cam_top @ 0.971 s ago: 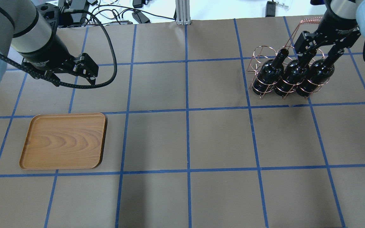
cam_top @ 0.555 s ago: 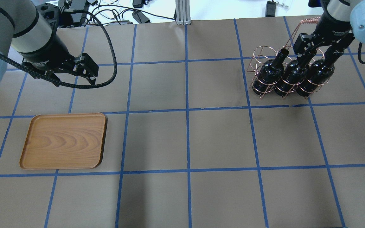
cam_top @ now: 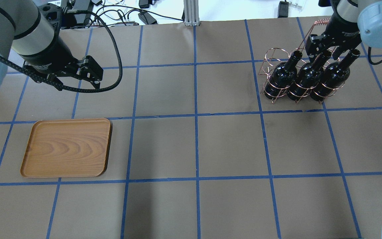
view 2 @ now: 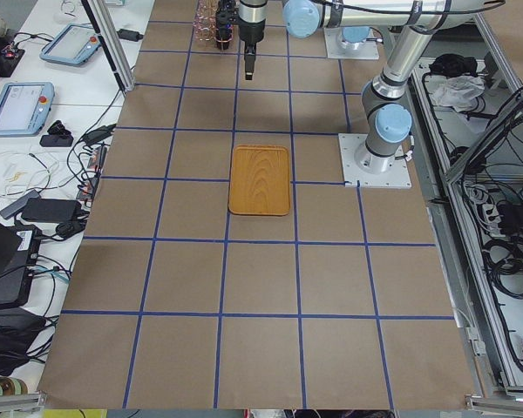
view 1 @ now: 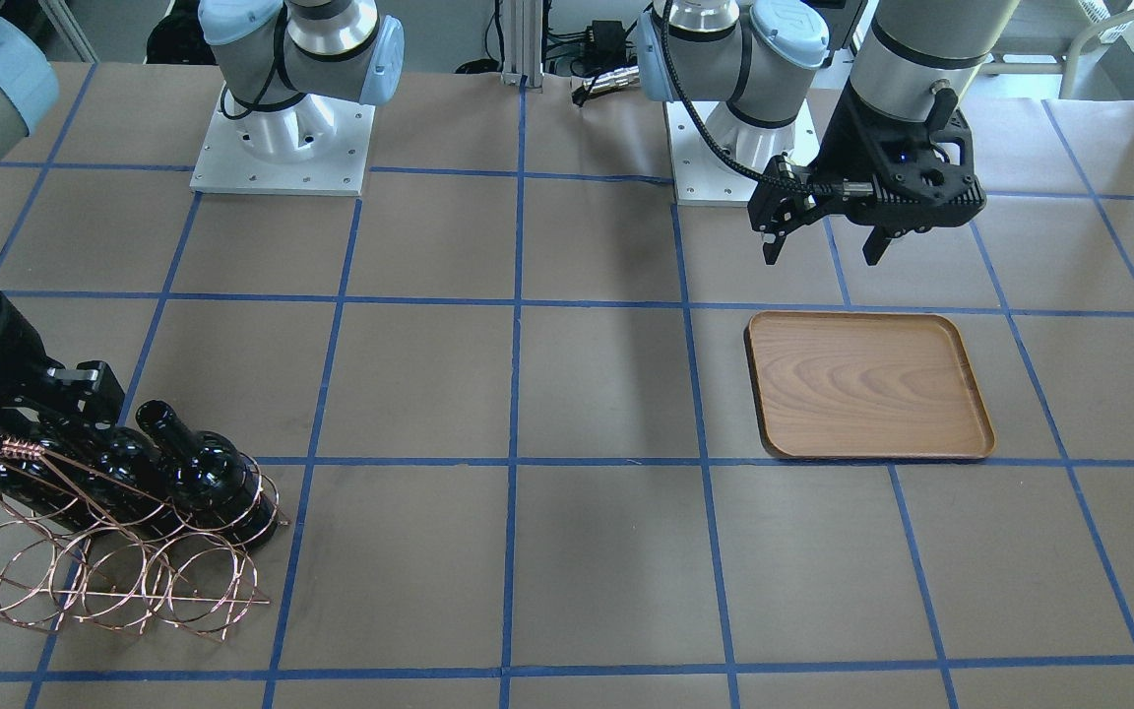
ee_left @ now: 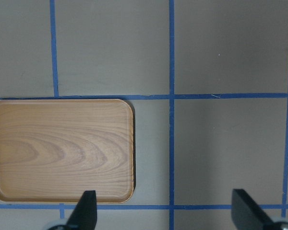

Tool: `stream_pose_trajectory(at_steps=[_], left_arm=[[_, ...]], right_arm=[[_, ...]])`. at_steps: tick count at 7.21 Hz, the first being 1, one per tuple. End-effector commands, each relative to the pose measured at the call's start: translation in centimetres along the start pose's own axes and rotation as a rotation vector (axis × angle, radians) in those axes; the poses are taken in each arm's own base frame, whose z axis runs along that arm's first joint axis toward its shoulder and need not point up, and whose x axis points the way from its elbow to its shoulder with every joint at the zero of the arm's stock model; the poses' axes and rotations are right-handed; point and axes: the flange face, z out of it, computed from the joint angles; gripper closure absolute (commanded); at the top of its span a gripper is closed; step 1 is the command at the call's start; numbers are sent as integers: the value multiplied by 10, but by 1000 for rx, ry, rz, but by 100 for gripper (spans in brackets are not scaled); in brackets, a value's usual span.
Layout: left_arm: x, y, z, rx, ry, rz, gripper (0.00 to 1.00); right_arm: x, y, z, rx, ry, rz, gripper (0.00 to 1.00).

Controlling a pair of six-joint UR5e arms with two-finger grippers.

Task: Take wine from basket and place on tray
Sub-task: 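Close the right gripper on the neck of the middle dark bottle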

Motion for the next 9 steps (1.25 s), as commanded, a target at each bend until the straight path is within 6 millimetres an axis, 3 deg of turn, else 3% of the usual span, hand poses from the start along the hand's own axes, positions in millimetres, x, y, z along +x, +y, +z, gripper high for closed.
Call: stream_pose_trajectory(at_steps=[1,6,9], left_arm=[[0,0,0,1,0,-1,0],[0,0,-1,2,0,-1,0],[0,0,-1,2,0,-1,0]], right_arm=[[0,-2,2,1,-2,3,30],[-4,-1,6,-1,-40,-17,33],[-4,2,9,-32,-42,-24,52]])
